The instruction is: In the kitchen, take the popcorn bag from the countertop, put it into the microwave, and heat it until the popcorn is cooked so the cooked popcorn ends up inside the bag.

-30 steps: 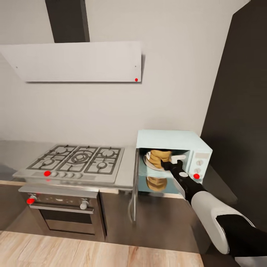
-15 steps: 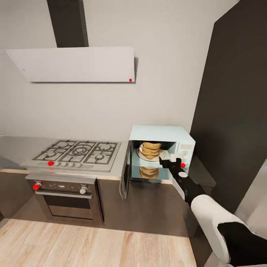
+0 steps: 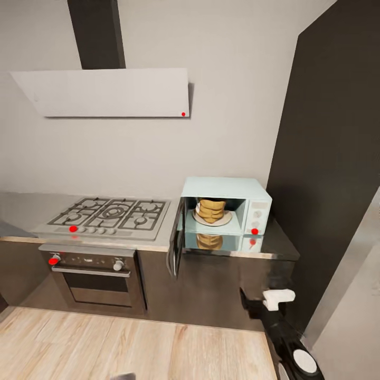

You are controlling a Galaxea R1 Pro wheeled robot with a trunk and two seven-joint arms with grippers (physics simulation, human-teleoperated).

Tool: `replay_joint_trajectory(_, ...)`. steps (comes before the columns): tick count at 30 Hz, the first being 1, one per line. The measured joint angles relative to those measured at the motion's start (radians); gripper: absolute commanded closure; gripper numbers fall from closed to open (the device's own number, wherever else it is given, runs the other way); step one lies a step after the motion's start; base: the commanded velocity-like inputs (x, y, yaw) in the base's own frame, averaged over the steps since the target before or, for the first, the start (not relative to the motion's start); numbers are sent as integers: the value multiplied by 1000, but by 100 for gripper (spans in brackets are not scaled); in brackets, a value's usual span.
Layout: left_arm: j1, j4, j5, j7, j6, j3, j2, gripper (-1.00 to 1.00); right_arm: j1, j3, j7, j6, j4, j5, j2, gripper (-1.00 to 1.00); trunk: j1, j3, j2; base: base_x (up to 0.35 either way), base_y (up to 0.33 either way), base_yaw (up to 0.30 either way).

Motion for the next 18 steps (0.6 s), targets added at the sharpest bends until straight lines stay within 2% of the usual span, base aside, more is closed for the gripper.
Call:
replay_joint_trajectory(2,-50,-63,3,1,3,-1,-6,-100,103,1,9,-54,-29,0,-1,-100,0,0,0,0,0,0)
replay_joint_trajectory(3,-97,-107,5,2,7,-2,-9,-100,153,0,16,-113,-36,-2,-1,-100,0,0,0,0,0,0)
replay_joint_trajectory(6,-216,-153,7,2,17,-4,-21,-100,237,-3,24,-208,-42,-2,0,-100,0,0,0,0,0,0)
replay_joint_trajectory(7,-282,-159,8,3,33,-5,-33,-100,271,0,27,-240,-43,-1,-1,-100,0,0,0,0,0,0)
replay_joint_trajectory(8,-386,-159,7,4,89,-5,-43,-100,308,5,35,-264,-42,6,-6,-100,0,0,0,0,0,0)
replay_joint_trajectory(9,-480,-155,9,3,182,-5,-47,-100,334,9,58,-281,-42,24,-11,-100,0,0,0,0,0,0)
replay_joint_trajectory(10,-497,-155,9,2,235,-5,-48,-100,344,10,72,-290,-42,31,-13,-100,0,0,0,0,0,0)
replay_joint_trajectory(12,-541,-155,8,0,298,-4,-45,-100,352,11,92,-301,-38,40,-14,-100,0,0,0,0,0,0)
replay_joint_trajectory(18,-683,-154,4,0,353,4,-28,-100,357,13,106,-308,-22,45,-13,-100,0,0,0,0,0,0)
